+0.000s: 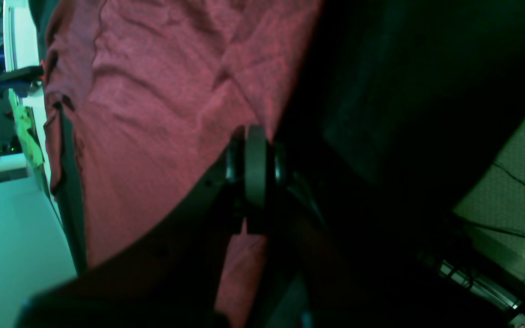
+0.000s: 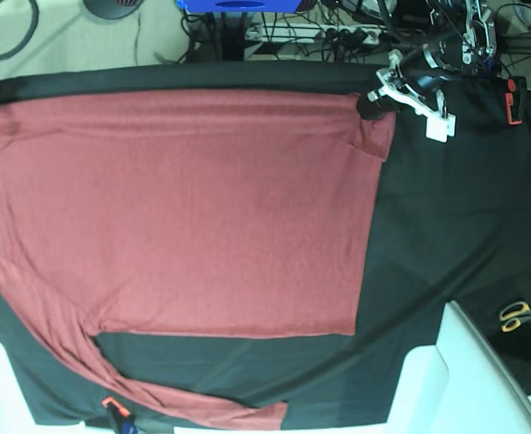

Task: Fold the T-shirt properly

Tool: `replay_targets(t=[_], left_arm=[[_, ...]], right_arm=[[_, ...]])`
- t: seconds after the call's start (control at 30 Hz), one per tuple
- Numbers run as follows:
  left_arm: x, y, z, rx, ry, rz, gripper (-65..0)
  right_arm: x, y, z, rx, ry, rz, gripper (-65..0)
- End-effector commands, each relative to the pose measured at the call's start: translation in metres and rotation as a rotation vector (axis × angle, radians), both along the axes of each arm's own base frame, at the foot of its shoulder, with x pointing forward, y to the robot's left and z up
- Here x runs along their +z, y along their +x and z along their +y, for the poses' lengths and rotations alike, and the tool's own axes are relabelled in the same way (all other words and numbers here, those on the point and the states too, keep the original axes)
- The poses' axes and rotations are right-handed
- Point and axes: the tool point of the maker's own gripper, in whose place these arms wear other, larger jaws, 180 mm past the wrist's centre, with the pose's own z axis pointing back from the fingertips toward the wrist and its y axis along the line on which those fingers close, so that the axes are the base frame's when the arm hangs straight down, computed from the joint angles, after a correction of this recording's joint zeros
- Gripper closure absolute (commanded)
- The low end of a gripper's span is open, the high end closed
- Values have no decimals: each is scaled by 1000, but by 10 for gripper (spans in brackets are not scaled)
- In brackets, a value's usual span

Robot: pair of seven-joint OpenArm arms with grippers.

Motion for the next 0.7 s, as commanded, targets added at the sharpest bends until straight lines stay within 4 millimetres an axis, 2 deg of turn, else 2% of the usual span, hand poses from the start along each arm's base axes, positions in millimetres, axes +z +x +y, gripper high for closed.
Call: replay_targets(t=[0.0, 0.27, 0.67], left_arm=[[7, 1, 8, 8, 14, -26, 0], [4, -8, 9, 5, 21, -7, 0], [3, -15, 19, -5, 47, 9, 0]], right_arm=[[17, 5, -15, -9, -51, -41, 0], [15, -8, 2, 0, -47, -31, 0], [11, -23, 2, -19, -43, 5, 0]])
